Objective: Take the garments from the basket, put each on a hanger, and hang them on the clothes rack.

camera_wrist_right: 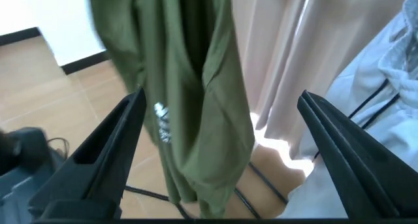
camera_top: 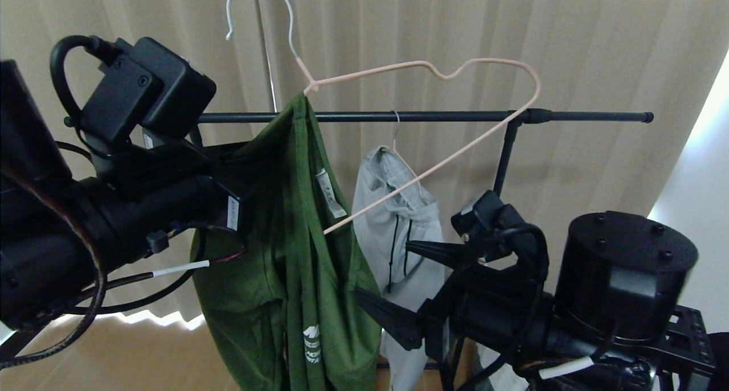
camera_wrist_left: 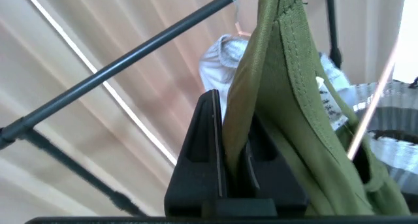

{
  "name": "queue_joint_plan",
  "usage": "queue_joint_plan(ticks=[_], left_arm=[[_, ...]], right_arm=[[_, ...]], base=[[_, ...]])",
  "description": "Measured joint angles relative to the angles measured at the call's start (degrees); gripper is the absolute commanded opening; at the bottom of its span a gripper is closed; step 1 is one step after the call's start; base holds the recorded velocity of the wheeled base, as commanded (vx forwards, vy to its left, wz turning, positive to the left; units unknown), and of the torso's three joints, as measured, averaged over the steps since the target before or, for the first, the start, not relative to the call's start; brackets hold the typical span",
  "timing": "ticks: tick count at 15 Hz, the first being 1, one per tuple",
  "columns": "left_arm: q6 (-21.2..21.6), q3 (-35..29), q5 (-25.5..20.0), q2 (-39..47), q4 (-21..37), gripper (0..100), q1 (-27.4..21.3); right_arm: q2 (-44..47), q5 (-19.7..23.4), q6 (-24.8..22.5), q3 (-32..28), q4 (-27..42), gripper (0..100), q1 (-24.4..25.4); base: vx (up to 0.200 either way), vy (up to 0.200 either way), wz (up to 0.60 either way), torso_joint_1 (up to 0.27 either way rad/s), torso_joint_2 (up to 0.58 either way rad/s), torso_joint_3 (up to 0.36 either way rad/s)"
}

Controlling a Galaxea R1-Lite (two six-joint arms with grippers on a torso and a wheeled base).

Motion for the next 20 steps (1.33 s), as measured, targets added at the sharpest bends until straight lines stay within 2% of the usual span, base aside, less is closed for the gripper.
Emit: queue_joint_plan(ticks=[2, 5, 8, 13, 14, 16, 20], left_arm=[[0.0, 0.0, 0.0, -0.4, 0.0, 0, -1.6], [0.1, 0.0, 0.0, -0.7, 0.0, 0, -2.7], [0.1, 0.0, 0.0, -1.2, 0.0, 0, -2.8], [0.6, 0.2, 0.0, -2.0, 0.0, 0, -1.6], [1.4, 0.2, 0.0, -2.1, 0.1, 0, -1.0], [6.1, 0.9, -0.1, -2.2, 0.0, 0, 1.5], [9.1, 2.2, -0.2, -2.2, 0.0, 0, 3.8]], right_arm=[[2.4, -1.9, 0.6, -2.5, 0.0, 100, 0.0], [6.2, -7.2, 0.8, -6.8, -0.1, 100, -0.4], [8.6, -10.3, 0.6, -7.6, 0.2, 100, -1.7], [8.8, -13.6, -1.3, -3.0, 0.8, 100, -4.5], [8.2, -13.9, -2.0, -1.9, 0.8, 100, -5.3], [6.5, -13.9, -3.8, 1.0, 0.9, 100, -7.3], [3.5, -13.9, -5.0, 4.7, 0.9, 100, -12.0]], base=[[0.0, 0.0, 0.0, 0.0, 0.0, 0.0], [0.0, 0.0, 0.0, 0.0, 0.0, 0.0], [0.0, 0.0, 0.0, 0.0, 0.0, 0.0], [0.0, 0.0, 0.0, 0.0, 0.0, 0.0], [0.0, 0.0, 0.0, 0.0, 0.0, 0.0], [0.0, 0.0, 0.0, 0.0, 0.0, 0.0], [0.0, 0.0, 0.0, 0.0, 0.0, 0.0]])
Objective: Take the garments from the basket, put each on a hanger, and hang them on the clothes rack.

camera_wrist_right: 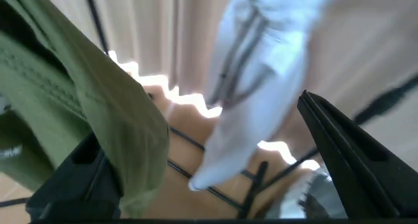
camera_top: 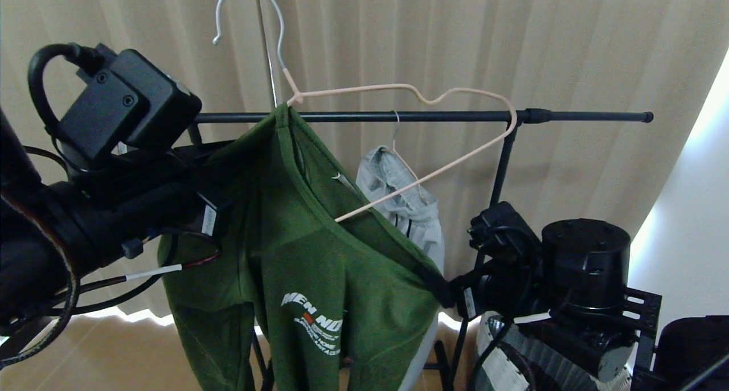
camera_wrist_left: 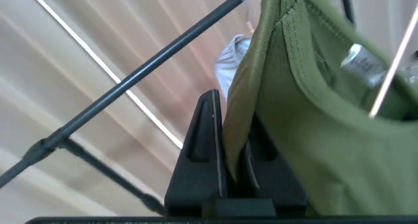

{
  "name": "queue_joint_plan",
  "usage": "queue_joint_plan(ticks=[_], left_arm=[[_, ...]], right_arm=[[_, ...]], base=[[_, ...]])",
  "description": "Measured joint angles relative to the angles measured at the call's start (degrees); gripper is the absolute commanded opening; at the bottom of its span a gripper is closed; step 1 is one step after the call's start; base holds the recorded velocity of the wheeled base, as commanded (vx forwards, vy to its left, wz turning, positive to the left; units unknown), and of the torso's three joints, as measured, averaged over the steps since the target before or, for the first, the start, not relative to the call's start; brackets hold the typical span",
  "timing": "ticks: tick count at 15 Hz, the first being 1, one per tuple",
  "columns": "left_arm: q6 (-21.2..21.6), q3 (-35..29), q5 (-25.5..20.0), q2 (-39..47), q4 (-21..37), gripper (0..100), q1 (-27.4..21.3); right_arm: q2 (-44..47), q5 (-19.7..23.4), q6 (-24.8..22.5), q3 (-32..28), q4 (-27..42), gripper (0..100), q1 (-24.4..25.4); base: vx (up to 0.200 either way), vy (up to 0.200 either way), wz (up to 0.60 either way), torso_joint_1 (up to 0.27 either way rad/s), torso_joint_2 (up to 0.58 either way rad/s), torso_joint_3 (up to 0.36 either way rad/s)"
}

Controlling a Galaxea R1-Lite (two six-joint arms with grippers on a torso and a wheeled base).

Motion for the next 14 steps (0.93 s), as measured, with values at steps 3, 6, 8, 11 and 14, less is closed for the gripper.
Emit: queue_joint_plan(ticks=[3, 6, 8, 11, 14], left_arm=[[5.7, 3.0, -0.2, -0.6, 0.0, 0, 1.8], [9.5, 7.4, -0.3, -1.7, -0.1, 0, 2.5], [11.5, 9.4, -0.4, -2.5, -0.2, 0, 2.9], [14.4, 12.8, -0.7, -3.9, 0.0, 0, 4.0], [15.7, 15.1, -0.7, -4.5, 0.0, 0, 4.3]], right_arm=[[-1.7, 0.1, 0.0, -0.2, 0.0, 100, -4.2], [-2.8, 0.3, 0.0, -2.3, 0.1, 100, -5.9], [-3.2, 0.3, 0.0, -3.6, 0.2, 100, -6.3], [-3.6, 0.5, 0.0, -5.3, 0.2, 100, -7.4], [-3.8, 0.7, 0.0, -6.9, 0.2, 100, -8.4]], base=[[0.0, 0.0, 0.0, 0.0, 0.0, 0.0], [0.0, 0.0, 0.0, 0.0, 0.0, 0.0], [0.0, 0.0, 0.0, 0.0, 0.0, 0.0], [0.0, 0.0, 0.0, 0.0, 0.0, 0.0], [0.0, 0.0, 0.0, 0.0, 0.0, 0.0]])
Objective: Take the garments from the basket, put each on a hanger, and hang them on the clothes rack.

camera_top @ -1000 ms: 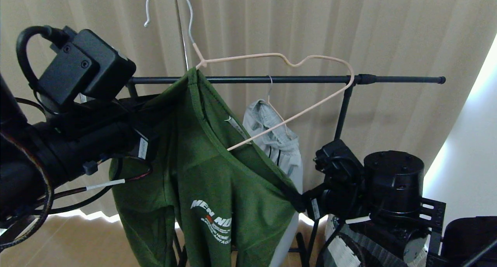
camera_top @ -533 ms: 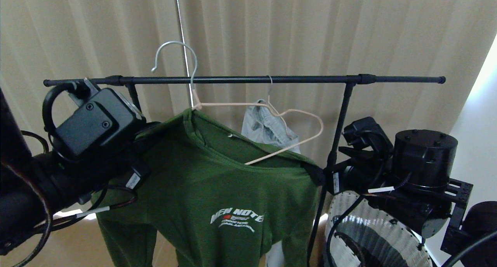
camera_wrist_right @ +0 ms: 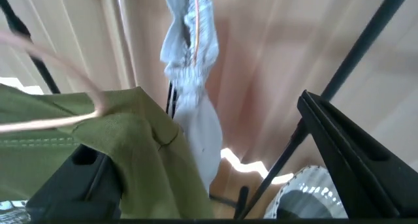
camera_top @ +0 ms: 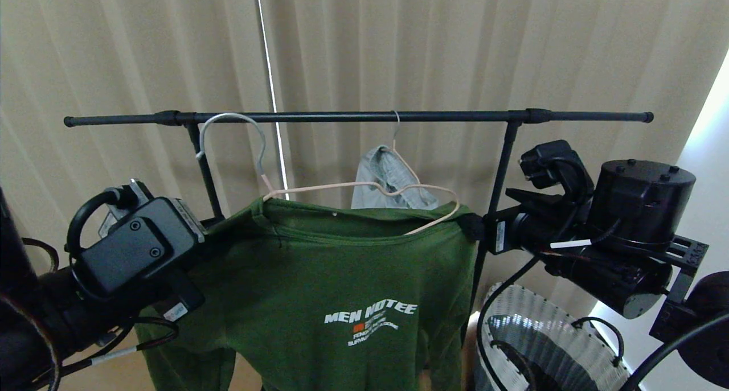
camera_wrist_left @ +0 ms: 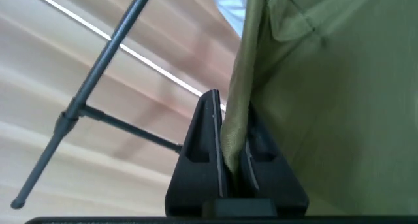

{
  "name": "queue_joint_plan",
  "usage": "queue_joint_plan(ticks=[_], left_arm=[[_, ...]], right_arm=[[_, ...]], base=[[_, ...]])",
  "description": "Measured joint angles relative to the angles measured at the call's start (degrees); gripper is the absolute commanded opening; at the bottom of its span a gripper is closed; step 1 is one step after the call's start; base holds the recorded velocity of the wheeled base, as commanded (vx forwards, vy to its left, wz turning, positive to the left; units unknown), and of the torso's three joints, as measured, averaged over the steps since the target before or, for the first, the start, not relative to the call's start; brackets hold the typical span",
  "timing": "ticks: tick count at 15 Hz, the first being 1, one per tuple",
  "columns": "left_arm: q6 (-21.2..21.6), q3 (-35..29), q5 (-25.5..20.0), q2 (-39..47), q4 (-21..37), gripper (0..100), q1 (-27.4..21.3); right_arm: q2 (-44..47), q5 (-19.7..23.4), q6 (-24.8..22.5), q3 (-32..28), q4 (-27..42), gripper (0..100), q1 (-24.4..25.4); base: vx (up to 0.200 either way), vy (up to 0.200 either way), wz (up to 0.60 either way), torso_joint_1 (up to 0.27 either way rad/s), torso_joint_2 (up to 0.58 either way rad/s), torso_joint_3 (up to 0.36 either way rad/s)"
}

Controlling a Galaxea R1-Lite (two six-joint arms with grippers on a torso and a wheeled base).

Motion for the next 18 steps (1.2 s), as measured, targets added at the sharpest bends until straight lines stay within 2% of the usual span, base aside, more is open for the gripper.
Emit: queue_joint_plan(ticks=[4, 7, 13, 18], left_arm=[[1.4, 1.0, 0.0, -0.2, 0.2, 0, 1.9], [1.3, 1.1, 0.1, -0.2, 0.1, 0, 2.2], [-0.2, -0.8, 1.2, 0.9, 0.0, 0, 3.5], [-0.3, -1.6, 4.3, 2.1, -0.1, 0, 3.9]], right_arm=[[-0.9, 0.2, 0.0, -0.9, 0.0, 100, -0.9], [-1.5, 1.9, 0.1, -1.2, 0.0, 100, -1.1], [-4.7, 13.1, 0.6, -0.2, 0.1, 100, 3.6], [-8.4, 20.1, 7.6, 3.4, -0.1, 100, 10.6]], base=[[0.0, 0.0, 0.0, 0.0, 0.0, 0.0], [0.0, 0.0, 0.0, 0.0, 0.0, 0.0], [0.0, 0.0, 0.0, 0.0, 0.0, 0.0], [0.0, 0.0, 0.0, 0.0, 0.0, 0.0]])
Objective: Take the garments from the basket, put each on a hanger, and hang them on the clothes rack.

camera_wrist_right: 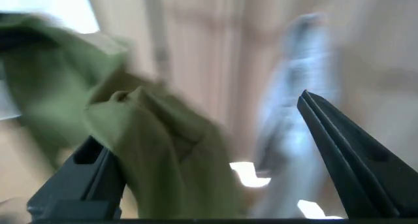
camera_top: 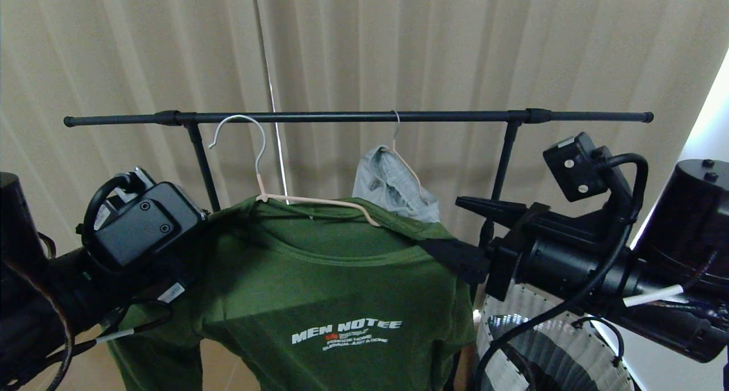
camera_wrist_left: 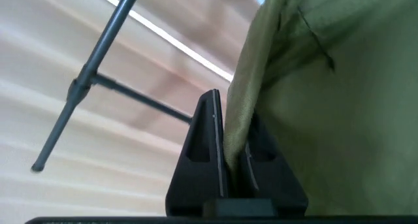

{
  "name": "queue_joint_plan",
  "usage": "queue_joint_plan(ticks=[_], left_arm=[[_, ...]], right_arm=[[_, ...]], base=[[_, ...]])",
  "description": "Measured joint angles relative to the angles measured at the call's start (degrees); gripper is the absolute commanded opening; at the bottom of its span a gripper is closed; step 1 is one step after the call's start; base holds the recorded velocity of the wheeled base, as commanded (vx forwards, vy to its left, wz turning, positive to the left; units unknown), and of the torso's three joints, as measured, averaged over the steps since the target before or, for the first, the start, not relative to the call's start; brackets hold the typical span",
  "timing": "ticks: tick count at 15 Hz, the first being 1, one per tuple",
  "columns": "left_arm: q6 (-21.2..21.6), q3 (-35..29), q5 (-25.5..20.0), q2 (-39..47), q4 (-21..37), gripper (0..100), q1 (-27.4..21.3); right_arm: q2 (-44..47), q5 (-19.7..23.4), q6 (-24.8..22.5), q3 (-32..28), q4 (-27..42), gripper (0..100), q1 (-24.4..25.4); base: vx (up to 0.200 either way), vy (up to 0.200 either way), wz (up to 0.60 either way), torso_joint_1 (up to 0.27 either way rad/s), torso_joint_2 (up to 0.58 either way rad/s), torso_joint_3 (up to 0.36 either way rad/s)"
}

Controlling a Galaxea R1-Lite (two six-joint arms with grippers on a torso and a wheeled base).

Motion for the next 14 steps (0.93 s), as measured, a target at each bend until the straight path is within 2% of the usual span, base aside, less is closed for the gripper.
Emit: queue_joint_plan(ticks=[6, 9, 10, 12, 14], left_arm=[[-4.2, -1.1, 1.9, 1.4, -0.9, 0, 0.0], [-4.4, -1.7, 2.1, 3.0, -4.1, 0, -0.7], [-4.5, -1.5, 2.1, 3.3, -4.6, 0, -1.4], [-4.4, -2.0, 1.9, 4.0, -5.4, 0, -3.8], [-4.3, -3.0, 1.8, 4.9, -5.6, 0, -5.4]], right_arm=[[-2.9, 7.0, 0.0, 3.7, -0.1, 100, 0.9], [-3.8, 7.7, -1.9, 3.8, -0.1, 100, 0.9], [-3.6, 7.7, -4.1, 3.5, -0.4, 100, 0.9], [-2.8, 7.6, -12.3, 2.4, -0.1, 100, 0.1], [-1.6, 7.4, -16.1, 0.5, 0.4, 100, -1.2]], base=[[0.0, 0.0, 0.0, 0.0, 0.0, 0.0], [0.0, 0.0, 0.0, 0.0, 0.0, 0.0], [0.0, 0.0, 0.0, 0.0, 0.0, 0.0], [0.0, 0.0, 0.0, 0.0, 0.0, 0.0], [0.0, 0.0, 0.0, 0.0, 0.0, 0.0]])
